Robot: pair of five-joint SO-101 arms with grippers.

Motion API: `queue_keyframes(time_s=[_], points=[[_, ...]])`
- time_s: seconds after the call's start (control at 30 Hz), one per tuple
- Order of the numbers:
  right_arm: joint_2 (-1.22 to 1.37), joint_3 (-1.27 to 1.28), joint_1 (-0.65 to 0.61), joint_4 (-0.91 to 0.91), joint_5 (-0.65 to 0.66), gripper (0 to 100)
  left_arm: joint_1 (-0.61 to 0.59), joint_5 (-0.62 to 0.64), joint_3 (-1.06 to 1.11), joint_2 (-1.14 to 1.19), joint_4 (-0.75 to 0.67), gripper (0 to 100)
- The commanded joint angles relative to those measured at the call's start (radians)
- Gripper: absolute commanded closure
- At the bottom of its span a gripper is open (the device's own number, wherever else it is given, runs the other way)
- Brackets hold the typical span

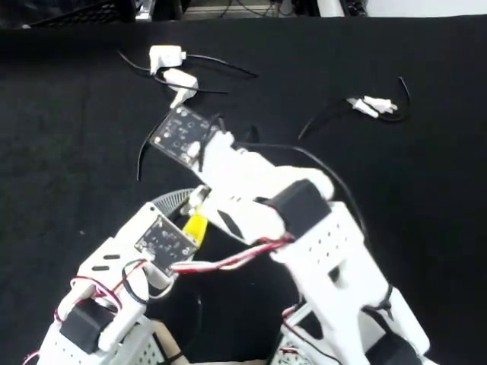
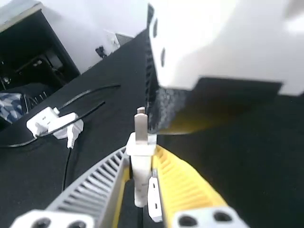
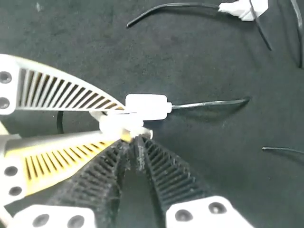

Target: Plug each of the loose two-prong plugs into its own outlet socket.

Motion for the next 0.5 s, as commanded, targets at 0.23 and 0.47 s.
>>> queue_keyframes(time_s=[0.23, 0.47], points=[[-0.232, 0.134, -0.009, -0.074, 0.092, 98.5, 0.005, 0.005, -0.077, -0.005, 0.009, 97], [-0.234, 0.136, -0.066, -0.087, 0.098, 98.5, 0.005, 0.003, -0.090, -0.005, 0.049, 97]])
